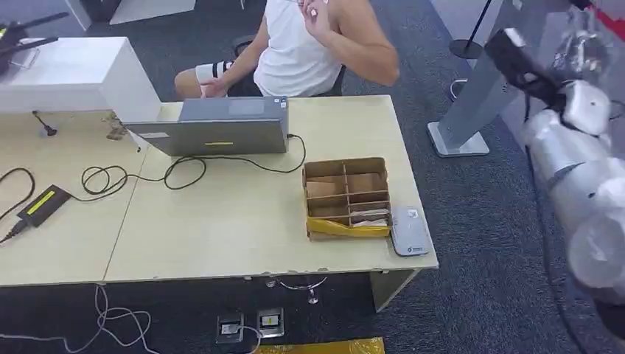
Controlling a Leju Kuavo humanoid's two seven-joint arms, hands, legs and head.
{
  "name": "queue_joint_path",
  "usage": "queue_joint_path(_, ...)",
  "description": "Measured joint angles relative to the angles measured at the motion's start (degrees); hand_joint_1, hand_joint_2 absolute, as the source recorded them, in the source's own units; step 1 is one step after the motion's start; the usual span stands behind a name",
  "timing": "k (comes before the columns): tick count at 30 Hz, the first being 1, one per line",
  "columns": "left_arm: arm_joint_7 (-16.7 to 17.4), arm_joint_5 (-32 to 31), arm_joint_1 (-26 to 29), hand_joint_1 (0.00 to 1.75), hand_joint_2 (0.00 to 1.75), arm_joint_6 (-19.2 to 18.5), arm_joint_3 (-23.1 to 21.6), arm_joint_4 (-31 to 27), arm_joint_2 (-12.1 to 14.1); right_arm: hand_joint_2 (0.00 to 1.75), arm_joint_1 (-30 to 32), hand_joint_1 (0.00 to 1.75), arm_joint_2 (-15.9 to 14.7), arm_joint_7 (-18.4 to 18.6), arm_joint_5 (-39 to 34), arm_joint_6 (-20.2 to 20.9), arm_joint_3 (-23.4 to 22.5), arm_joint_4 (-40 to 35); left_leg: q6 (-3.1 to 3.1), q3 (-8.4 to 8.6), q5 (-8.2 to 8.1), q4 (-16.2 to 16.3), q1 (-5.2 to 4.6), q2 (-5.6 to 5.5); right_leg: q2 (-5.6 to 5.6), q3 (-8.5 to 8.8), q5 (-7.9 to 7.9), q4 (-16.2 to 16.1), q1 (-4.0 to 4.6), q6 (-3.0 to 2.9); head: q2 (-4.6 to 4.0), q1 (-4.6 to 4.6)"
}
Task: Pass the card to the sensor for recognition and then transmit it.
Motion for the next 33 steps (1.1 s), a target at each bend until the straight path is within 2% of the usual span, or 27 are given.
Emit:
queue_joint_path(1,0.0,0.0,0.0,0.0,1.75,0.0,0.0,0.0,0.0,1.75,4.2,0.0,-1.9,7.2,-7.9,7.0,3.5,-3.2,0.06,0.11,-0.01,0.1,0.17,-0.39,-0.25,0.43,-0.03,-0.2,0.16,0.05,0.0,-0.11)
queue_joint_path(2,0.0,-0.1,0.0,0.0,1.75,0.0,-0.1,0.0,0.1,1.75,8.2,0.0,-5.0,16.0,-15.6,14.5,7.6,-7.1,0.1,-0.32,0.02,0.2,0.19,-0.89,-0.63,0.55,-0.02,-0.1,0.13,0.07,0.0,0.38)
queue_joint_path(3,0.0,-0.2,0.3,0.0,1.75,0.0,-0.3,0.0,0.1,1.75,11.5,0.0,-8.7,24.1,-21.4,20.0,12.6,-12.7,0.28,-0.96,0.16,0.3,-0.02,-1.15,-1.02,0.2,0.01,0.1,-0.19,0.12,0.0,0.72)
queue_joint_path(4,0.0,-0.3,0.8,0.0,1.75,0.0,-0.6,0.0,0.1,1.75,13.9,0.0,-11.3,29.1,-23.7,21.4,17.1,-19.2,0.29,-1.86,0.26,0.2,-0.25,-1.14,-0.97,-0.24,0.14,0.6,-0.54,0.29,0.0,0.79)
queue_joint_path(5,0.0,-0.4,1.1,0.0,1.75,0.0,-0.6,0.0,0.3,1.75,15.8,0.0,-13.2,30.6,-22.0,19.9,21.1,-27.2,0.21,-2.07,0.19,0.2,-0.47,-0.45,-0.2,-0.85,0.25,0.7,-0.81,0.26,0.0,0.81)
queue_joint_path(6,0.0,-0.3,1.5,0.0,1.75,0.0,-0.6,0.1,0.4,1.75,17.3,0.0,-13.5,29.2,-18.8,16.6,24.8,-37.4,0.01,-2.72,-0.09,0.2,-0.55,0.92,1.18,-1.32,0.45,0.7,-0.88,0.09,0.02,1.01)
queue_joint_path(7,0.0,-0.5,1.5,0.0,1.75,0.1,-0.7,0.2,0.8,1.75,18.6,0.0,-12.8,27.4,-16.7,14.7,28.2,-46.5,-0.09,-2.21,-0.59,0.1,-0.53,1.86,2.45,-1.43,0.43,0.7,-0.86,0.08,0.0,0.72)
queue_joint_path(8,0.0,-0.5,1.0,0.0,1.75,0.2,-0.8,0.2,1.0,1.75,19.9,0.0,-12.3,26.4,-15.2,14.3,31.6,-53.7,0.03,-1.78,-0.86,0.1,-0.49,2.5,2.96,-1.26,0.35,0.6,-0.8,0.03,0.0,0.39)
queue_joint_path(10,0.0,-0.6,-0.4,0.0,1.75,0.1,-1.0,0.2,1.0,1.75,22.5,0.0,-12.3,25.6,-14.1,14.2,38.1,-62.6,0.03,-1.22,-0.83,0.1,-0.19,1.93,2.27,-0.71,0.0,0.6,-0.4,-0.03,0.0,-0.31)
queue_joint_path(11,0.0,-0.6,-0.9,0.0,1.75,0.1,-1.0,0.2,1.0,1.75,23.7,0.0,-12.4,25.5,-13.9,14.3,40.7,-65.9,0.1,-1.29,-0.64,0.1,-0.1,1.17,1.5,-0.46,-0.11,0.6,-0.28,-0.03,0.0,-0.22)
queue_joint_path(12,0.0,-0.6,-0.9,0.0,1.75,0.1,-1.0,0.2,0.9,1.75,24.8,0.0,-12.8,25.4,-13.6,14.3,42.7,-68.9,-0.05,-0.43,-0.42,0.1,-0.07,0.48,0.85,-0.46,-0.15,0.6,-0.27,-0.05,0.0,-0.06)
queue_joint_path(13,0.0,-0.8,-0.8,0.0,1.75,0.0,-1.0,0.2,0.8,1.75,25.9,0.0,-13.0,25.4,-13.3,14.3,44.5,-72.1,-0.15,-0.8,-0.21,0.1,-0.07,0.08,0.49,-0.58,-0.09,0.6,-0.28,-0.07,0.0,-0.11)
queue_joint_path(15,0.0,-0.7,-0.3,0.0,1.75,0.0,-1.3,0.2,0.5,1.75,27.1,0.0,-13.0,25.3,-13.2,14.7,48.0,-77.2,-0.19,-0.96,-0.16,0.1,-0.04,0.07,0.49,-0.74,0.03,0.6,-0.27,-0.13,0.0,-0.15)
queue_joint_path(20,0.0,-0.5,0.3,0.0,1.75,0.2,-1.4,0.2,0.5,1.75,29.2,0.0,-13.2,24.5,-14.3,15.2,53.0,-83.7,-0.21,-1.03,-0.19,0.1,-0.04,-0.03,0.37,-0.76,-0.01,0.6,-0.27,-0.16,0.0,-0.19)
queue_joint_path(33,0.0,-0.9,0.2,0.0,1.75,0.3,-1.6,0.2,0.2,1.75,30.5,0.0,-13.2,23.5,-15.4,15.2,57.0,-88.6,-0.21,-0.98,-0.16,0.1,-0.04,0.02,0.37,-0.74,0.04,0.6,-0.27,-0.15,0.0,-0.17)
